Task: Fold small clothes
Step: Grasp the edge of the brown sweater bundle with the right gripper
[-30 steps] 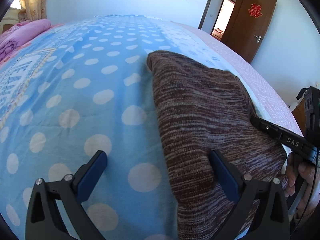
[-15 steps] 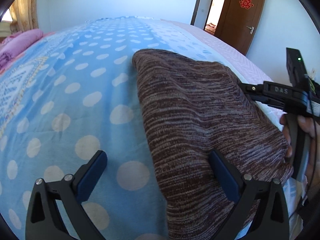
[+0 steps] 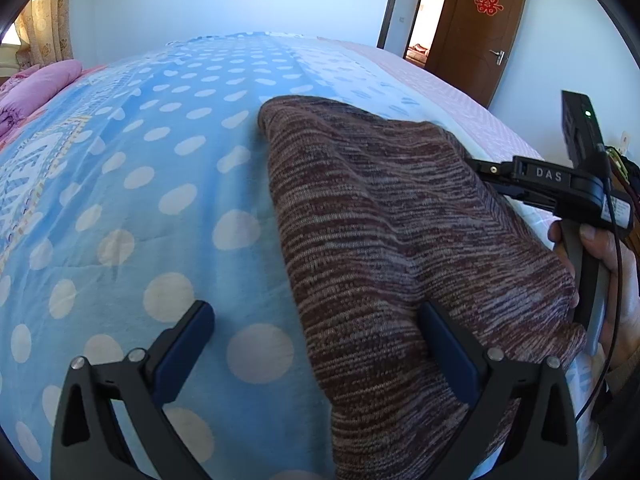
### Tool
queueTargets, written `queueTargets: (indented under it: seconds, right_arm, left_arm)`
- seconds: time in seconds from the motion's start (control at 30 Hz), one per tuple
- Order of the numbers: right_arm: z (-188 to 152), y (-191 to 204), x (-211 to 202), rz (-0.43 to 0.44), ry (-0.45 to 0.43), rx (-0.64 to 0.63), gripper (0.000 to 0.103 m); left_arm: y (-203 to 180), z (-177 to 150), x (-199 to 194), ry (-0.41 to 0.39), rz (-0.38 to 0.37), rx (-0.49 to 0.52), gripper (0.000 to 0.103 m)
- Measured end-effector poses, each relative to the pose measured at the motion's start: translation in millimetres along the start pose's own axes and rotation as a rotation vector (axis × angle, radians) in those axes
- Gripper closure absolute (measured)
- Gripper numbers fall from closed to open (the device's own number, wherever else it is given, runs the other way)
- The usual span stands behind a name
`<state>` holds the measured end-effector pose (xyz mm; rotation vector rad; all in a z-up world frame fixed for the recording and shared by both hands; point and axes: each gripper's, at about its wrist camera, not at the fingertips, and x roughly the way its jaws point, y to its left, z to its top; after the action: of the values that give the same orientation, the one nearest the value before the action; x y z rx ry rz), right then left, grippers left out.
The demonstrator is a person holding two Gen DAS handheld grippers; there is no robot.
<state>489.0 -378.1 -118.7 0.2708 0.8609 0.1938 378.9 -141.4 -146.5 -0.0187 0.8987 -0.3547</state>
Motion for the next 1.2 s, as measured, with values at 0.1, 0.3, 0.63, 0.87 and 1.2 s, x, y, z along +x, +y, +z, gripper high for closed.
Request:
queueTargets:
  seconds: [0.1, 0.3, 0.63, 0.87, 1.2]
  right_arm:
    - [-5, 9, -21, -0.010, -0.087, -0.034, 0.053]
    - [-15, 25, -14, 0.023, -0.018, -0.078, 0.082]
    - [-16, 12, -16, -0.121, -0.025, -0.043, 0.101]
    - [-6, 0, -16, -0.053, -0.024, 0.026, 0.051]
    - [8, -19, 14, 0.174, 0.050, 0.130, 0.079]
  left_arm:
    - [1, 0, 0, 0.000, -0.008, -0.007, 0.000]
    - [3, -1, -1, -0.008, -0.024, -0.010, 0.000]
    - [-2, -2, -2, -0.011, -0.029, 0.013, 0.000]
    - [-1, -3, -1, -0.003, -0.057, 0.005, 0.000]
    - [-9, -3, -4, -0.020, -0.140, 0.056, 0.029]
